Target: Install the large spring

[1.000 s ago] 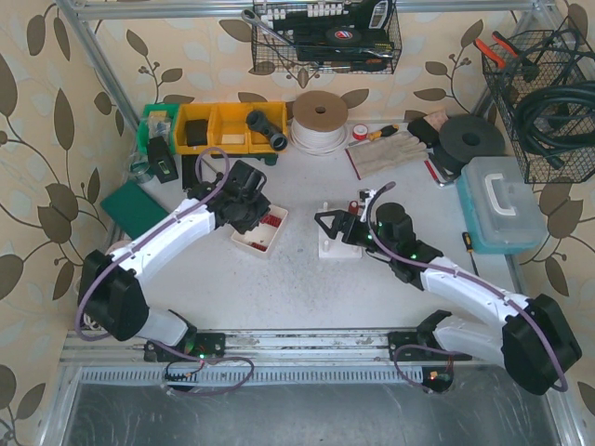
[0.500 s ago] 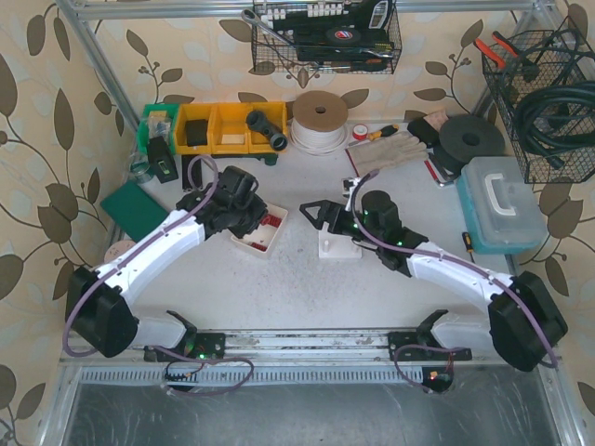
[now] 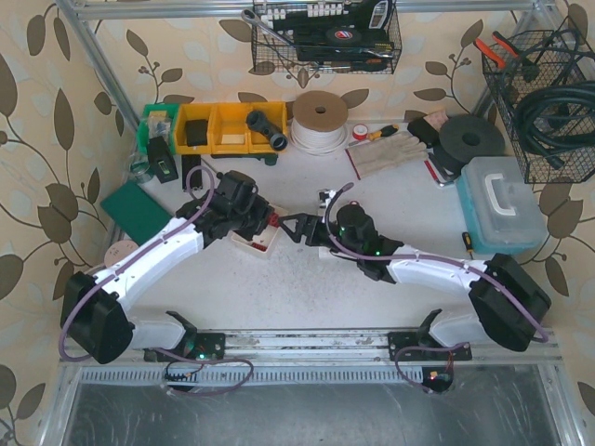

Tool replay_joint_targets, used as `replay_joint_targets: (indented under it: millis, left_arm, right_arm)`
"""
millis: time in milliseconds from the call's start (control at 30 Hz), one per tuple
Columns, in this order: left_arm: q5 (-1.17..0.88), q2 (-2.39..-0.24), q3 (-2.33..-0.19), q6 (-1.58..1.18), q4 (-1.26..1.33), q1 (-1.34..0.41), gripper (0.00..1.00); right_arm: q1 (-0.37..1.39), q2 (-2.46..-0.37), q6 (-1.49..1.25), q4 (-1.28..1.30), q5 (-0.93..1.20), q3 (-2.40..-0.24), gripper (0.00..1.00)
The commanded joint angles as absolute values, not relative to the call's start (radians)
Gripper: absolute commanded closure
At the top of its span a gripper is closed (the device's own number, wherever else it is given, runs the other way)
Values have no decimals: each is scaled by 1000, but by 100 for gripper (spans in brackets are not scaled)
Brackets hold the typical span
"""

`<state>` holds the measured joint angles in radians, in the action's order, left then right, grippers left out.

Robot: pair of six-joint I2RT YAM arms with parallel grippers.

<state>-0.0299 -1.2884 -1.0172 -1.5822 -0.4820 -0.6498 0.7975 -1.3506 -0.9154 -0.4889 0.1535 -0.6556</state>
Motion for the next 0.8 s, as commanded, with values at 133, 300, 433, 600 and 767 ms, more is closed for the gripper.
replay_joint_targets:
  millis: [133, 300, 433, 600, 767]
  left_arm:
    - [-39, -1256, -1045, -1664, -406, -688, 100]
    - [-36, -1260, -1072, -1662, -415, -698, 100]
    - [-29, -1249, -1073, -1666, -416, -701, 100]
    - [-35, -1247, -1078, -1660, -435, -701, 100]
    - [-38, -1245, -1077, -1666, -428, -701, 100]
  right_arm:
    - [853, -1401, -912, -626, 30, -658, 16]
    - [854, -1445, -930, -662, 46, -661, 19]
    - [847, -1460, -931, -653, 48, -666, 36]
    - [844, -1476, -936, -676, 50, -667, 39]
    - [844, -1489, -936, -694, 70, -686, 36]
